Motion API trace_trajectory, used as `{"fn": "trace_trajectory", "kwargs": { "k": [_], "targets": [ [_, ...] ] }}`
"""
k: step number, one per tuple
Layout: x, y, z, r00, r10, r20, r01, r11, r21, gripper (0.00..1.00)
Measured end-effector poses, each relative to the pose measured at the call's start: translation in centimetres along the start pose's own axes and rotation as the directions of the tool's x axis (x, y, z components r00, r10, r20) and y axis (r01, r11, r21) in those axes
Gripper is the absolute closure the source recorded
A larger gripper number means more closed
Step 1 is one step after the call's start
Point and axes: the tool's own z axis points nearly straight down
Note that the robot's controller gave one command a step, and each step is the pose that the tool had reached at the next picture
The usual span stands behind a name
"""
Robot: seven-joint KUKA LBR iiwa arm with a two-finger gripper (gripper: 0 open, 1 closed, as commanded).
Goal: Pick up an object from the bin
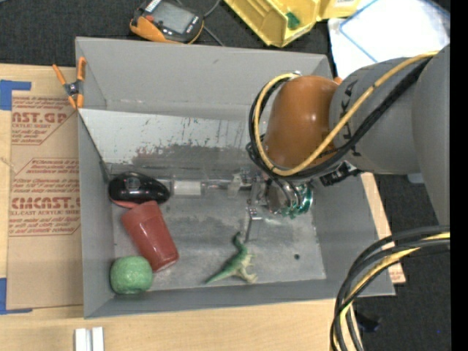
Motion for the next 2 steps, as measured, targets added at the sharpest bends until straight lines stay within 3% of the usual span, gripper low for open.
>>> {"fn": "trace_trajectory", "kwargs": {
  "k": [1,2],
  "targets": [
    [-0.2,0.0,-0.5,1.0,0.001,0.007,-0.001,1.0,0.0,0.0],
    [6.0,-0.7,6.5,0.855,-0.518,0.007,0.518,0.855,0.002,0.0]
  ]
}}
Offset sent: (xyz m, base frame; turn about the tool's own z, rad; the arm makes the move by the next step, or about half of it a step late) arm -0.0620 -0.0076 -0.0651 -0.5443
